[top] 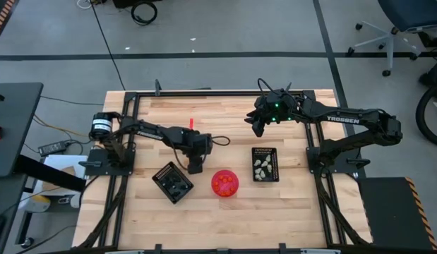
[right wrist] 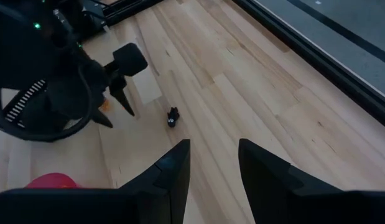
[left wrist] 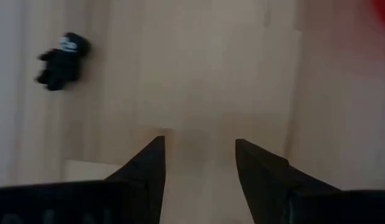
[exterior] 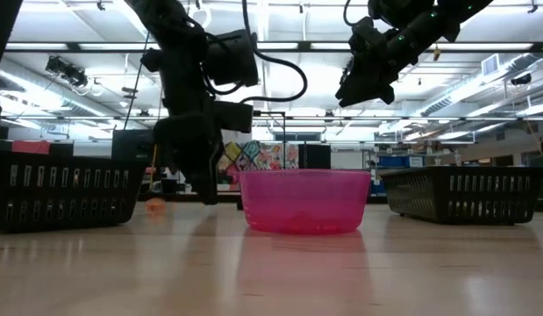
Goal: Sort Halloween decoration
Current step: Put the orange pumpkin toy into the pink bowl
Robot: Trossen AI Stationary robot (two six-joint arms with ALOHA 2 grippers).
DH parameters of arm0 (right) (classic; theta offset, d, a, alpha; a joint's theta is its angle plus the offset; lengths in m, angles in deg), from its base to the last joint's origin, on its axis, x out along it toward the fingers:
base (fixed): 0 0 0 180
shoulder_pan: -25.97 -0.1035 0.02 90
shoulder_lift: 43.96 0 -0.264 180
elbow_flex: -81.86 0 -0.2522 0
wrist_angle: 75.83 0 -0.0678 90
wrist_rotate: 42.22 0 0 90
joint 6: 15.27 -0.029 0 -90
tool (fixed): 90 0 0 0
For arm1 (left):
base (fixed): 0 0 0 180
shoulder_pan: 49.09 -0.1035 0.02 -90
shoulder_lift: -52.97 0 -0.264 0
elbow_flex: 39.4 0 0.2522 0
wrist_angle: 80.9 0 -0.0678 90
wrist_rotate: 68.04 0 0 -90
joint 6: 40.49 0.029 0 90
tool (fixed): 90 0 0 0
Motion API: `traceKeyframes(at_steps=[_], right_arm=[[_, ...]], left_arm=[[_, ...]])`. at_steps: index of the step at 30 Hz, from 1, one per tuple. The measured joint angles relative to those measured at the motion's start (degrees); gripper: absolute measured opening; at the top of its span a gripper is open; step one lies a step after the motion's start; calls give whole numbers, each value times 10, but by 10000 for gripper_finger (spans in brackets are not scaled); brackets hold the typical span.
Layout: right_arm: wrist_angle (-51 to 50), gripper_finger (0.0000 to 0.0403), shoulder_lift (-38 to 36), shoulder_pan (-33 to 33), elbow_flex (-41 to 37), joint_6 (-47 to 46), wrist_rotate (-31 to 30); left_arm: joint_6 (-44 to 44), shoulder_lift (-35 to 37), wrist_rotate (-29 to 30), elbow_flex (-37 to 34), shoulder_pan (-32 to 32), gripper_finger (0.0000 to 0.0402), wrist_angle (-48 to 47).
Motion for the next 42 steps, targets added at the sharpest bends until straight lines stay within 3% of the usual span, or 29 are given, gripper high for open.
traceKeyframes(at_steps=[9, 18, 22, 34, 39, 42], right_arm=[[-1, 140, 0, 0, 0, 1, 0], [1, 140, 0, 1, 0, 2, -3], [8, 140, 0, 1, 0, 2, -3], [9, 140, 0, 1, 0, 2, -4], [9, 140, 0, 1, 0, 2, -4], [9, 140, 0, 1, 0, 2, -2]], left_arm=[[-10, 14, -1, 0, -17, 155, -19], [-52, 31, -90, 0, -45, 155, -212], [-68, 31, -103, 0, -43, 155, -255], [-45, 31, -101, 0, 28, 155, -297], [-49, 31, -43, -5, 44, 155, -282], [-53, 32, -38, -26, 46, 155, -255]])
